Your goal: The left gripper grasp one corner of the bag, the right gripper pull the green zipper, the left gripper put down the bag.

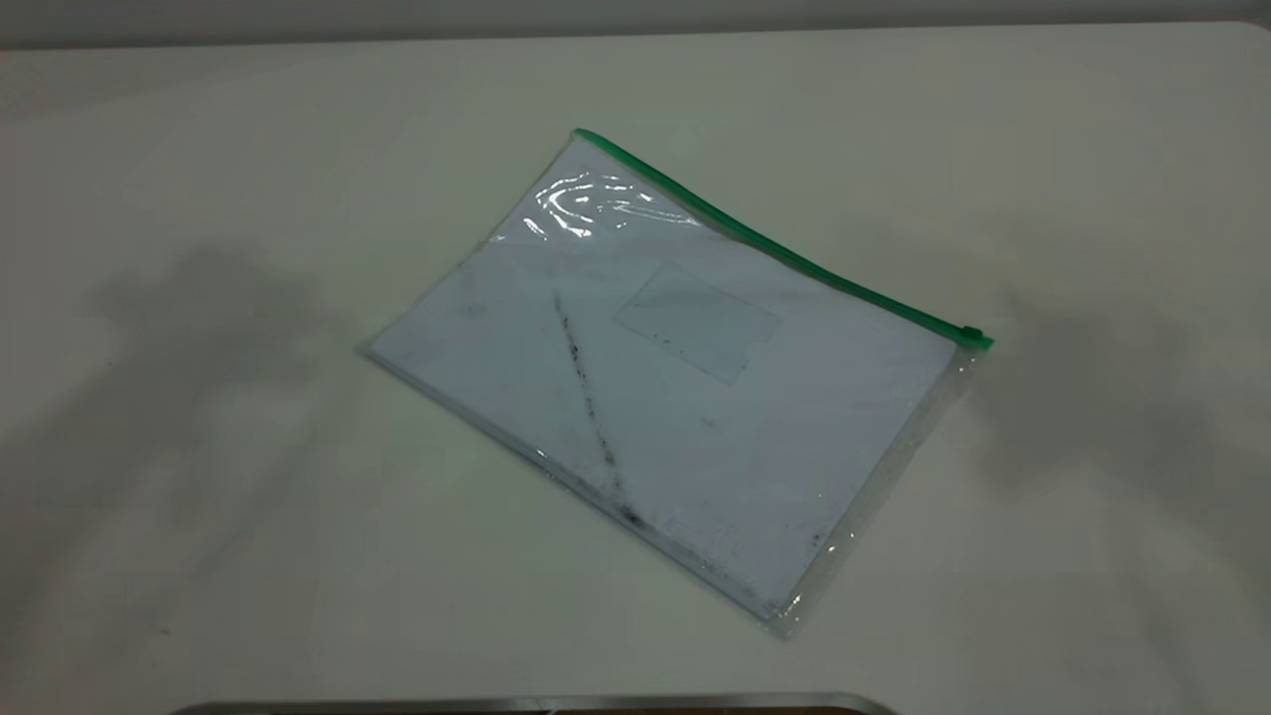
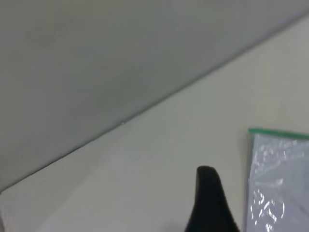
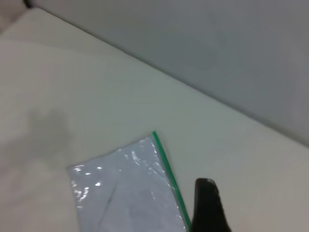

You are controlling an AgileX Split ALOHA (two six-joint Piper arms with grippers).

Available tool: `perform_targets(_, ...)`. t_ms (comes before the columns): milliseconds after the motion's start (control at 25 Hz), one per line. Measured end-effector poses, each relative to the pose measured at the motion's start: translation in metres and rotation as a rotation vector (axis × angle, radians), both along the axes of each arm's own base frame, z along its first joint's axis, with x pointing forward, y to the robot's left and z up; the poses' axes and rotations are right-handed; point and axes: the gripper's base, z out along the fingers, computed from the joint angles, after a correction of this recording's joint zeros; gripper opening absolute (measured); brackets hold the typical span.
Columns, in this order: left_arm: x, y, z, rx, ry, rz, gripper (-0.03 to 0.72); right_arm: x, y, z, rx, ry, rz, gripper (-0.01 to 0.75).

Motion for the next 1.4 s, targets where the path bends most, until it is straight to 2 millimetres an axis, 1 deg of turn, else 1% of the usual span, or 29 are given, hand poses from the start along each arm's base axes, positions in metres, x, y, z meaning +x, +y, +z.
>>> perform_targets(80, -0.014, 0.007, 0.009, -0.012, -0.024, 0.055, 0.578, -0.038, -0.002, 0.019, 0.011, -0.047, 0.016, 0.558)
perform_targets(160, -0.03, 0.015, 0.015, -0.034, -0.04, 0.129, 0.578, -0.072, -0.004, 0.032, 0.026, -0.093, 0.032, 0.558)
perform_targets(200, -0.036, 0.019, 0.014, -0.034, -0.037, 0.16, 0.578, -0.09, -0.005, 0.036, 0.045, -0.12, 0.039, 0.558)
perform_targets(280, -0.056, 0.027, 0.012, -0.039, -0.033, 0.214, 0.578, -0.121, -0.006, 0.035, 0.071, -0.149, 0.052, 0.558)
perform_targets(400, -0.089, 0.036, -0.005, -0.036, 0.008, 0.253, 0.578, -0.164, -0.008, 0.015, 0.095, -0.155, 0.071, 0.558)
perform_targets(440, -0.103, 0.04, -0.008, -0.038, 0.011, 0.256, 0.578, -0.171, -0.009, 0.002, 0.096, -0.133, 0.072, 0.558)
perform_targets(520, -0.127, 0.045, -0.024, -0.032, 0.038, 0.258, 0.578, -0.188, -0.01, -0.026, 0.098, -0.094, 0.071, 0.558)
perform_targets(600, -0.153, 0.051, -0.037, -0.033, 0.044, 0.259, 0.577, -0.2, -0.011, -0.053, 0.098, -0.052, 0.069, 0.558)
perform_targets(680, -0.173, 0.056, -0.055, -0.028, 0.062, 0.26, 0.577, -0.211, -0.013, -0.08, 0.088, -0.019, 0.062, 0.558)
perform_targets(760, -0.194, 0.061, -0.069, -0.028, 0.062, 0.261, 0.577, -0.221, -0.015, -0.1, 0.073, -0.009, 0.051, 0.558)
perform_targets(800, -0.202, 0.063, -0.078, -0.026, 0.071, 0.262, 0.577, -0.226, -0.017, -0.109, 0.061, -0.011, 0.044, 0.558)
perform_targets(880, -0.22, 0.067, -0.092, -0.041, 0.067, 0.272, 0.577, -0.236, -0.02, -0.124, 0.034, -0.024, 0.024, 0.558)
perform_targets(1040, -0.248, 0.073, -0.123, -0.091, 0.077, 0.308, 0.577, -0.247, -0.03, -0.154, -0.035, -0.033, -0.049, 0.558)
perform_targets(1120, -0.259, 0.075, -0.139, -0.101, 0.082, 0.31, 0.577, -0.248, -0.035, -0.169, -0.061, -0.034, -0.097, 0.558)
perform_targets(1240, -0.274, 0.078, -0.157, -0.112, 0.067, 0.313, 0.577, -0.25, -0.039, -0.192, -0.085, -0.029, -0.141, 0.558)
perform_targets(1400, -0.289, 0.081, -0.177, -0.129, 0.044, 0.308, 0.577, -0.252, -0.042, -0.21, -0.093, -0.064, -0.175, 0.558)
